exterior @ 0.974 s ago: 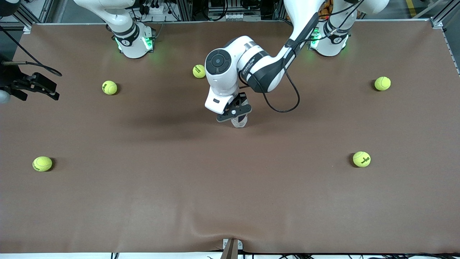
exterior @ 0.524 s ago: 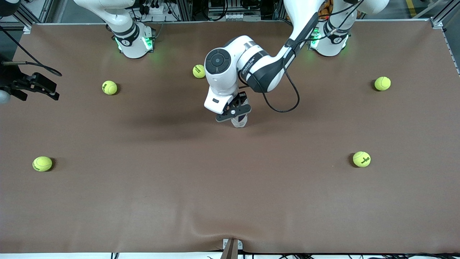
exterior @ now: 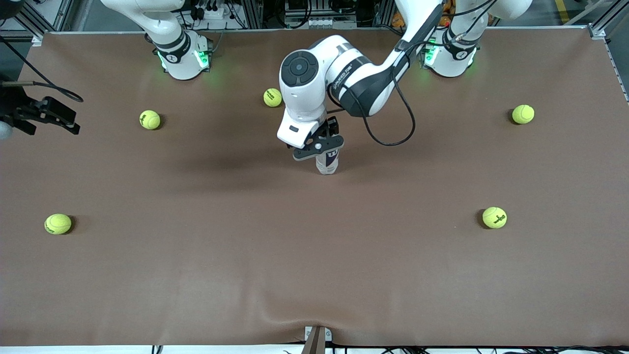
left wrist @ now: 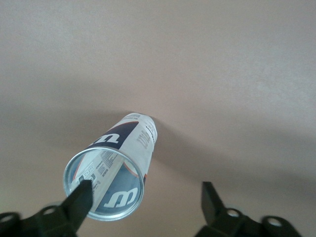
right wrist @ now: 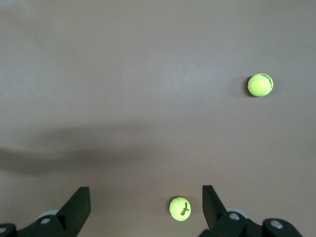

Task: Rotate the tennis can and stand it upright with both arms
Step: 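Set the can upright on the table and open the left gripper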

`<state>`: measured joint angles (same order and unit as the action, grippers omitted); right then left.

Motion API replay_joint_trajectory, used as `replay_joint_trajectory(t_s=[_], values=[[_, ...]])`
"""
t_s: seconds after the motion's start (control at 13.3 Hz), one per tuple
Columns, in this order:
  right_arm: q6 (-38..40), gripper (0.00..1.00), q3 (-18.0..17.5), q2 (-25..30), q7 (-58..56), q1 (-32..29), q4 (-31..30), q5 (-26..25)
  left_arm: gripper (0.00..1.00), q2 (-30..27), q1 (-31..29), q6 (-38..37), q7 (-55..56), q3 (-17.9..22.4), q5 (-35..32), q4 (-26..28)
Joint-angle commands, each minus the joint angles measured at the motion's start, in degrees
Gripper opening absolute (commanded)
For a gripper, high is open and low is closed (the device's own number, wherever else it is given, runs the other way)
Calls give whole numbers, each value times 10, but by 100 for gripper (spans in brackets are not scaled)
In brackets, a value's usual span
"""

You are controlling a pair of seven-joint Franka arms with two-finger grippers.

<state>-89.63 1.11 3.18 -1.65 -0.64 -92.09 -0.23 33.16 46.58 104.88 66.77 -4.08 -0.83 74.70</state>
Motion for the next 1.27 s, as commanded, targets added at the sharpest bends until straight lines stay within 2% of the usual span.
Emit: replay_joint_trajectory(t_s=[0.0,0.6,0.97,1.2], values=[[18,100,-2,8,-3,-10,19,8,100,-31,-5,-17,4,6,-13,2],[14,100,-1,0,1,-12,39,-1,100,-87,-133,-64,-154,6,-15,9],[13,100,-1,0,-1,-12,46,-1,100,-100,-227,-110,-286,4,-9,10],[12,100,-1,-1,2,-13,46,0,100,-100,-264,-112,-341,4,-9,9]])
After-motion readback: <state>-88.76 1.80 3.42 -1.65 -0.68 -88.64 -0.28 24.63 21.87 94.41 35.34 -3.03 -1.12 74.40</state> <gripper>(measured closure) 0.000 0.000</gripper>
